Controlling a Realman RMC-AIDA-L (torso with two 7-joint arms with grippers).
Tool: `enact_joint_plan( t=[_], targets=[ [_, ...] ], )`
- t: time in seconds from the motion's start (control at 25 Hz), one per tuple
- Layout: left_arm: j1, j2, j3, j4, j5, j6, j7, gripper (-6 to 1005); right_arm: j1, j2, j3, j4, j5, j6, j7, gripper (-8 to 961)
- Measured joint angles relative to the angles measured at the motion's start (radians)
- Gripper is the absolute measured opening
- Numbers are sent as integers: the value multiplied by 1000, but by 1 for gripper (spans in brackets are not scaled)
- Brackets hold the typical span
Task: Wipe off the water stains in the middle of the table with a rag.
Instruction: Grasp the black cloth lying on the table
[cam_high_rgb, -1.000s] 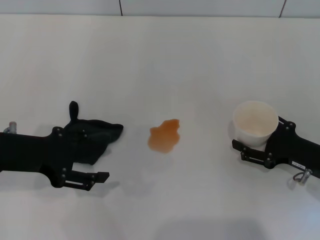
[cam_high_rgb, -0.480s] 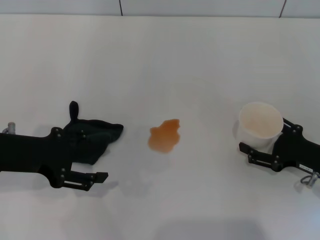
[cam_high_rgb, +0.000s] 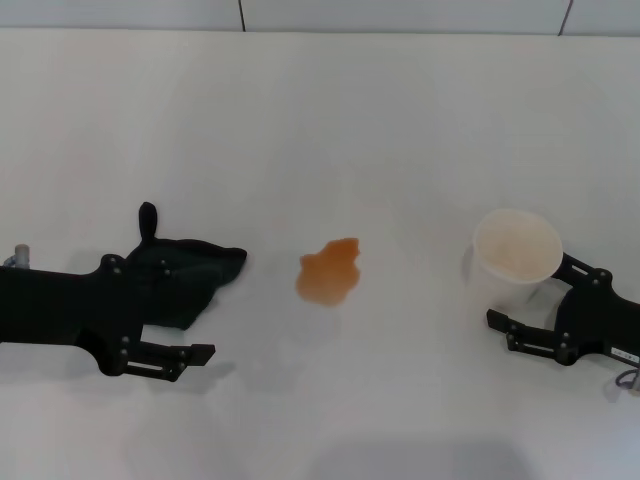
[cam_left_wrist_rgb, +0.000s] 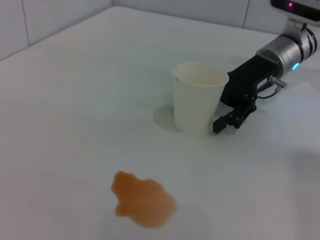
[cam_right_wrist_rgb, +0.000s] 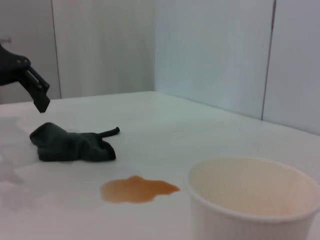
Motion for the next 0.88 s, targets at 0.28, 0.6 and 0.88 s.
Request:
enact_joint_plan(
  t=[0.28, 0.6, 0.88],
  targets=[
    [1, 0, -2, 0, -4, 0, 0, 842, -84, -6, -11, -169, -51, -39, 119, 875],
    [17, 0, -20, 0, -6, 0, 1, 843, -156, 0, 7, -544, -368, -30, 496, 875],
    [30, 1, -67, 1, -10, 4, 9, 843, -153, 4, 93, -752, -529, -171, 694, 875]
  ],
)
